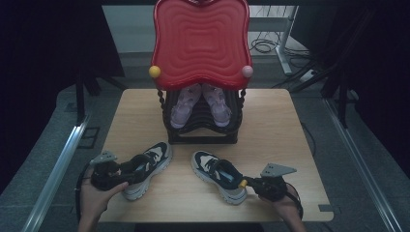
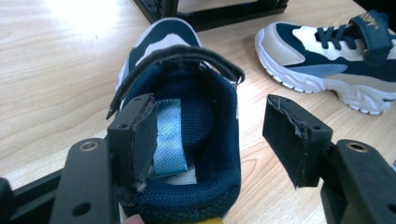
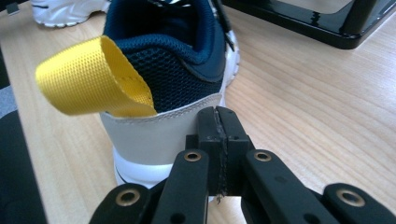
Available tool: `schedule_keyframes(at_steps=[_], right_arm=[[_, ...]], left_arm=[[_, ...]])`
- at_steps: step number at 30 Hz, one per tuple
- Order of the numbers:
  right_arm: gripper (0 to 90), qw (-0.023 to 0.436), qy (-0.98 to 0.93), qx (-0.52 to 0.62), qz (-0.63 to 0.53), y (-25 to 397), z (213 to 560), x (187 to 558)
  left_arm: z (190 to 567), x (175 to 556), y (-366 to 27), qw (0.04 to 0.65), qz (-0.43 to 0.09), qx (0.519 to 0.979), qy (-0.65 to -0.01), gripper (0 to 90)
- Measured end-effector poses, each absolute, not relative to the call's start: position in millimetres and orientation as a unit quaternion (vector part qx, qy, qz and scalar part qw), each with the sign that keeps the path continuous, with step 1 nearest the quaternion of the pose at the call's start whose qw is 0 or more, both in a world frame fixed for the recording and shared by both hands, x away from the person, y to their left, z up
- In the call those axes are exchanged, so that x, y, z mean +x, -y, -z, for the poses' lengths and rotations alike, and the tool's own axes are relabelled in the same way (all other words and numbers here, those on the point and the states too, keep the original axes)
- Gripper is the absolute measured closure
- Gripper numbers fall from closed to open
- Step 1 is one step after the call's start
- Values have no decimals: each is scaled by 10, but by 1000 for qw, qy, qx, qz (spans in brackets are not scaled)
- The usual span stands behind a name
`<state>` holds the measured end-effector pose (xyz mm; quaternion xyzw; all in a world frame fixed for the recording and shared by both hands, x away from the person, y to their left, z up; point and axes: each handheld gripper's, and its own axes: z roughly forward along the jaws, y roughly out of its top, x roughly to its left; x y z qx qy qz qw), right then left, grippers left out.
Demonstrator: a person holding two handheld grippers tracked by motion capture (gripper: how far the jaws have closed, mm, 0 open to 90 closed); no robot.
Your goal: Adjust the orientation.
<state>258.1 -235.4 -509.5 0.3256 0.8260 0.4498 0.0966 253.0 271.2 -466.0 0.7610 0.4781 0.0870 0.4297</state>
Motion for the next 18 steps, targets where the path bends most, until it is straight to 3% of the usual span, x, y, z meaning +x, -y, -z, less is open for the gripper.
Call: schedule_keyframes(at_steps=[18], right_arm=[[900,81,-842,286,-451,2185,5080,2481]], left_arm=[[4496,2433,-2803,455,-99,747,-474,358]])
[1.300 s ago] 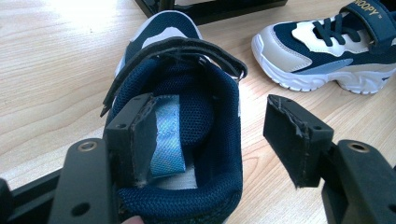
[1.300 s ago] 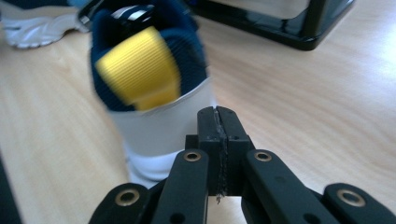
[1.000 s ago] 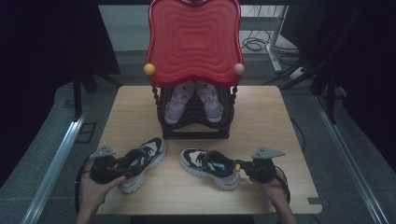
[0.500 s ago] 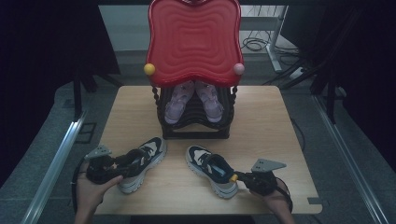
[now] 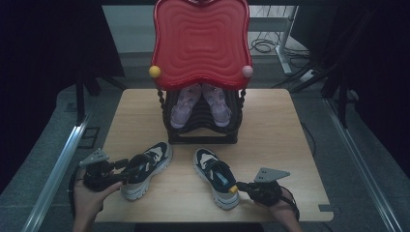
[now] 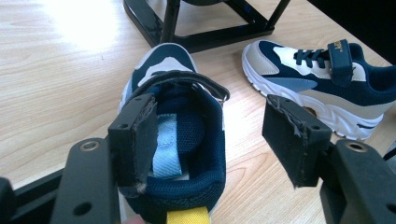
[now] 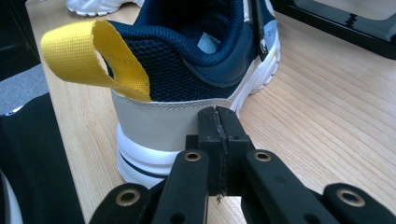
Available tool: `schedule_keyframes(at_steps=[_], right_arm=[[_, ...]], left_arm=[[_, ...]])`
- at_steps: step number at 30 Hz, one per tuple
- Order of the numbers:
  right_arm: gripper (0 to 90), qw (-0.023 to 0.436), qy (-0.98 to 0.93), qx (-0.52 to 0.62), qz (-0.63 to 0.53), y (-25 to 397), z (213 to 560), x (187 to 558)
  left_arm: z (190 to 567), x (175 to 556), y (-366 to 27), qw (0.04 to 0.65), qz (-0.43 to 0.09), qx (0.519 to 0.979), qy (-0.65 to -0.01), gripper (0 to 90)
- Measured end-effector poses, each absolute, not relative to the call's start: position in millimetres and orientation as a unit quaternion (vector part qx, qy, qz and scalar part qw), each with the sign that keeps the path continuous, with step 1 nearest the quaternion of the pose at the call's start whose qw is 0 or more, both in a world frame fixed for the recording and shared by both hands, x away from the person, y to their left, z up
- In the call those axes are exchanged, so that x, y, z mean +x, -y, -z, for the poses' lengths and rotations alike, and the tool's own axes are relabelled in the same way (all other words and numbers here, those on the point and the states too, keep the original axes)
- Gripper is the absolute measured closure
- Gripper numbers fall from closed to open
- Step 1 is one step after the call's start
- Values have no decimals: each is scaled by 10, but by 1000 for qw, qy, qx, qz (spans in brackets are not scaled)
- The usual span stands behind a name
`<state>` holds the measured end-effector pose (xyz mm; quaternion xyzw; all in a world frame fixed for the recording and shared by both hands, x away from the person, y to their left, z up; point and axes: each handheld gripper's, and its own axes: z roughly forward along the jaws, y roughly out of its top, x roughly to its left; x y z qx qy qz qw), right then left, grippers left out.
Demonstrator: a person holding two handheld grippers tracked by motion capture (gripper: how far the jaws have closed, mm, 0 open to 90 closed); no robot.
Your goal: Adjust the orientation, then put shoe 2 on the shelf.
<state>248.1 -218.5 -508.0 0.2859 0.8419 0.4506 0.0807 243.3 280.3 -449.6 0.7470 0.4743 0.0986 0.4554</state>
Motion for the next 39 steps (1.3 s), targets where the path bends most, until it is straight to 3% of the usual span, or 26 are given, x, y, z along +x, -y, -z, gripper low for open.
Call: schedule_keyframes(at_steps=[27,39], right_arm=[[878,101,-807,318,-488,2219,4909,2652],[659,126,-785,323,-514,2175,4689,2720]], left_arm=[[4437,2403,-3073,472,-110,716,-502,373],[4554,2519,-3114,469,-102,718,-504,408]])
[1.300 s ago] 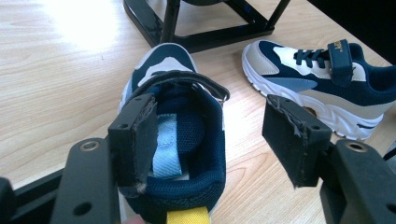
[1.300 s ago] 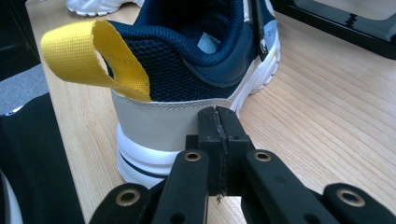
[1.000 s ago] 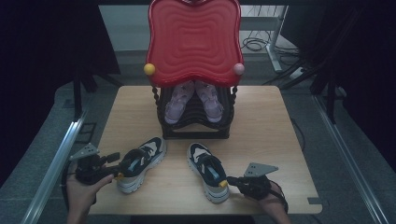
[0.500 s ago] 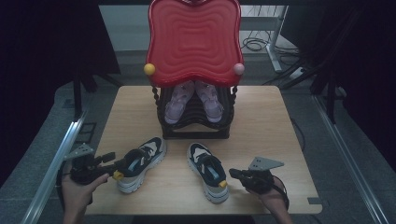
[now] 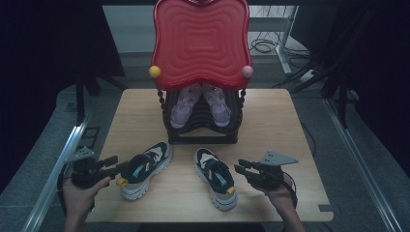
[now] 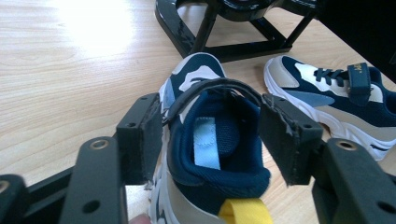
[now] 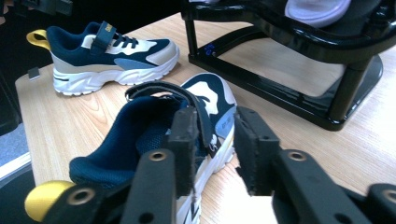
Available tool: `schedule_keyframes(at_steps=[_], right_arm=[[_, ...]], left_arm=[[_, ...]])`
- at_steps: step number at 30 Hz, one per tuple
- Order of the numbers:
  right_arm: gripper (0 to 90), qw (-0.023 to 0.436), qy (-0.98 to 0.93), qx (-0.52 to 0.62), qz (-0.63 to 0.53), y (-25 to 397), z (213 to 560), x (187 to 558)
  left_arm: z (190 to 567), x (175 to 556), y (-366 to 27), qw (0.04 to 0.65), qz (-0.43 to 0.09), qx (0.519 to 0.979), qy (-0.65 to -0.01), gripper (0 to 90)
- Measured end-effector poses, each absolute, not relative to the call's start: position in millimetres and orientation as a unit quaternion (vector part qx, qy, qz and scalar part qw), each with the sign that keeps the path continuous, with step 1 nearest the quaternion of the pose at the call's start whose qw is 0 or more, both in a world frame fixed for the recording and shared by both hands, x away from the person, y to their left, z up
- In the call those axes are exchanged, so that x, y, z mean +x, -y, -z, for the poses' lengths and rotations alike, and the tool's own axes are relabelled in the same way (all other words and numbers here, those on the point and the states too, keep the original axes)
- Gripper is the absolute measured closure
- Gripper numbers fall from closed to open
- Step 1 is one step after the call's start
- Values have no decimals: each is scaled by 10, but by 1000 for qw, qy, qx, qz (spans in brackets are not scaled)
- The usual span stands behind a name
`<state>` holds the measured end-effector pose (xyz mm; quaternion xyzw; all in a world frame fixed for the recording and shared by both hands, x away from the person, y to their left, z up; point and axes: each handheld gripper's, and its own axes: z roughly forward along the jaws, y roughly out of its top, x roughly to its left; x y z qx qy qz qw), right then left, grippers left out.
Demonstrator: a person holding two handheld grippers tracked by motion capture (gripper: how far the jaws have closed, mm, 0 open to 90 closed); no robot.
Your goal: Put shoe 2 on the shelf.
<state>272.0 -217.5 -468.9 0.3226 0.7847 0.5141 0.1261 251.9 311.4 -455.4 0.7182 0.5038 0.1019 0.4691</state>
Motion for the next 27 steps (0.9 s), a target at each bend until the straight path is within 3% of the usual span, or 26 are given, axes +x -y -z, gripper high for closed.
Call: schedule_keyframes(at_steps=[10,27], right_arm=[[558,133,-772,344,-518,2269,4715,2714],[552,138,-772,344,-516,2258,4720,2709]], left_arm=[[4742,2740,-3112,464,-77,735,-488,483],[4861,2977,-3023,425,-44,771,-473,535]])
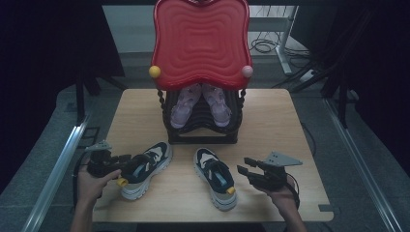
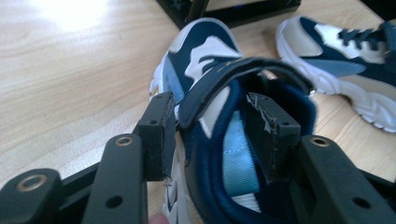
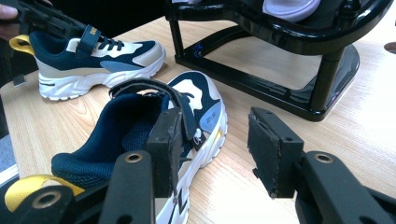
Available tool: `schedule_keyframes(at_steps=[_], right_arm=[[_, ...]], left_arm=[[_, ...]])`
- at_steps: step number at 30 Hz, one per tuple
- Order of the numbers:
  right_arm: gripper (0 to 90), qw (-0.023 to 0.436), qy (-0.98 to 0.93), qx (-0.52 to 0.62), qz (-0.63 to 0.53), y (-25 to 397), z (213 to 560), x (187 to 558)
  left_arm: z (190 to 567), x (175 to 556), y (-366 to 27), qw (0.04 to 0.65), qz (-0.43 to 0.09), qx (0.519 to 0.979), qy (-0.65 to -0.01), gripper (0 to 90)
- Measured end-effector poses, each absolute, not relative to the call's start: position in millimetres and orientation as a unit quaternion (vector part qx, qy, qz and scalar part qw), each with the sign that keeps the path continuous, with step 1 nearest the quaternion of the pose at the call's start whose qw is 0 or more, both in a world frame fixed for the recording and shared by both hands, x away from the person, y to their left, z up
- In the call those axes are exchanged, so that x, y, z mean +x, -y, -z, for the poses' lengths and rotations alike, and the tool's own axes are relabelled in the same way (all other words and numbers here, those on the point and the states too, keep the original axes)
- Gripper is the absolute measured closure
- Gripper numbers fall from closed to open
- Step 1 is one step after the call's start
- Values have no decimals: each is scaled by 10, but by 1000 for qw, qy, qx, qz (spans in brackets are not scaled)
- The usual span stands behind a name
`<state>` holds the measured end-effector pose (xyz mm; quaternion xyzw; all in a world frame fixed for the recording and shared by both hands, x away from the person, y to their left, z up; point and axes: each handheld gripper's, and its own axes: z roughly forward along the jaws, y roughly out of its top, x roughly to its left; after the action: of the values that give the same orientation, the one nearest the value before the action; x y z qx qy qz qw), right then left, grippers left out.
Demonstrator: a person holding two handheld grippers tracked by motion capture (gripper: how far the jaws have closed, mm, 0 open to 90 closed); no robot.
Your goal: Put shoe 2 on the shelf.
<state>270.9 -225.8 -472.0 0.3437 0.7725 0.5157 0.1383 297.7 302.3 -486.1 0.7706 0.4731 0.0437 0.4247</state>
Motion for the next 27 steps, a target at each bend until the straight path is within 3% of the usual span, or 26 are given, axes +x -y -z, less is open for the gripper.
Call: schedule_keyframes(at_steps=[11,27], right_arm=[[500,119,-787,333,-506,2101,4699,2782],[516,69,-825,319,-461,1713,4788,3105]], left_arm=[[4916,3011,-2996,415,-43,776,-474,674],[4912,2971,-2961,411,-58,770,-484,700]])
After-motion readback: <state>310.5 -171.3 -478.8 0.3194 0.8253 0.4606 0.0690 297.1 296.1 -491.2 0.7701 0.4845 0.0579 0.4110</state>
